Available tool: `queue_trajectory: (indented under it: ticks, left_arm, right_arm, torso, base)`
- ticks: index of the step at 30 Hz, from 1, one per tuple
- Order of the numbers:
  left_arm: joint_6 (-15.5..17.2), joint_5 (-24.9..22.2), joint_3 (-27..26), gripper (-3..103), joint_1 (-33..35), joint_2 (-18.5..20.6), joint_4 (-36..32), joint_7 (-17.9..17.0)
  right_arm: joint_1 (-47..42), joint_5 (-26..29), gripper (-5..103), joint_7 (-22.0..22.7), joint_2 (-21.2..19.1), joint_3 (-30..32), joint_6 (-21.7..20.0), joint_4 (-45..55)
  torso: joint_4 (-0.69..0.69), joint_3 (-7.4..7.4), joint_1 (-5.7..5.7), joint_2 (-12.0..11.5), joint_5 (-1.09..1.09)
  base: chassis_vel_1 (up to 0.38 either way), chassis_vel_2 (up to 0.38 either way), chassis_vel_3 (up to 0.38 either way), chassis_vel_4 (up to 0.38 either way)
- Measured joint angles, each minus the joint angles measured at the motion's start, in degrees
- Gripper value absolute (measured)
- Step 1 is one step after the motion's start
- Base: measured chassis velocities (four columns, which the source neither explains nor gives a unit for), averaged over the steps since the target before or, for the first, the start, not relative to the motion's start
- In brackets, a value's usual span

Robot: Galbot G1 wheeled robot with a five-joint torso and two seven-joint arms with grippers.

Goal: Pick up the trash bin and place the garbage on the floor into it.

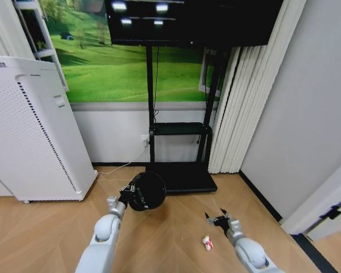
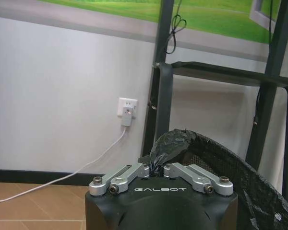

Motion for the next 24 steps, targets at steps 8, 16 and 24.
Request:
queue_trajectory:
  ticks: [8, 16, 24]
  left_arm:
    - [0.1, -0.4, -1.9, 7, 1.3, -0.7, -1.9, -0.2]
    - [0.1, -0.4, -2.3, 7, 1.1, -1.0, -2.4, -0.2]
    - [0.1, 0.5, -1.6, 7, 1.1, -2.0, -2.7, -0.2]
  right_arm:
    - [0.2, 13.7, 100, 11.8, 1.0, -2.2, -6.7, -3.1]
    - [0.6, 18.4, 100, 14.2, 1.0, -3.4, -10.1, -4.0]
    - [0.9, 18.2, 100, 13.7, 3.3, -4.8, -8.4, -6.1]
  torso:
    - [0.00, 0.00, 0.00, 0.0, 0.01]
    - [0.00, 0.00, 0.00, 0.0, 0.00]
    - [0.00, 0.01, 0.00, 0.0, 0.00]
  base:
    - [0.000, 0.000, 0.000, 0.000]
    - [0.000, 0.000, 0.000, 0.000]
    - [0.000, 0.000, 0.000, 0.000]
